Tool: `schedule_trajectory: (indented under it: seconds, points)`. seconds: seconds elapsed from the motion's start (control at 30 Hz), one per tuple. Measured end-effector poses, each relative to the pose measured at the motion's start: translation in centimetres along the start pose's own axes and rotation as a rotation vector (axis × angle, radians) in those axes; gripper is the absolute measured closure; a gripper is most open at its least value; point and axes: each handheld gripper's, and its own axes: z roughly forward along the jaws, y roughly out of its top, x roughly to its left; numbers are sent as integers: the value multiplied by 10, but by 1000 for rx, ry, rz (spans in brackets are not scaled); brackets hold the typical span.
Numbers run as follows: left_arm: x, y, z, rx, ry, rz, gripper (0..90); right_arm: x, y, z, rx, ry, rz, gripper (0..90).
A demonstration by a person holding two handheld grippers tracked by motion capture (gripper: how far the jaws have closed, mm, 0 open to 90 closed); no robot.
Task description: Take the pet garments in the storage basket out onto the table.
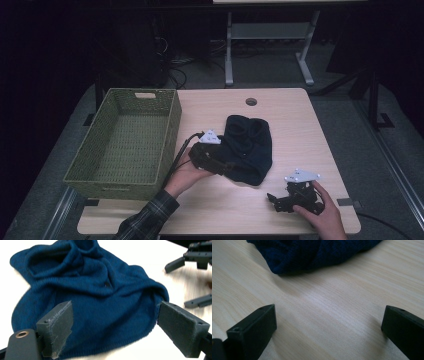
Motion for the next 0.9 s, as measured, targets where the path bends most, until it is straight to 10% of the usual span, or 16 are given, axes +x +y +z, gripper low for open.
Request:
schedule_trajectory:
  seconds: [0.9]
  points:
    - [-20,-67,-8,111,88,2,130,0,0,0,0,0,0,0]
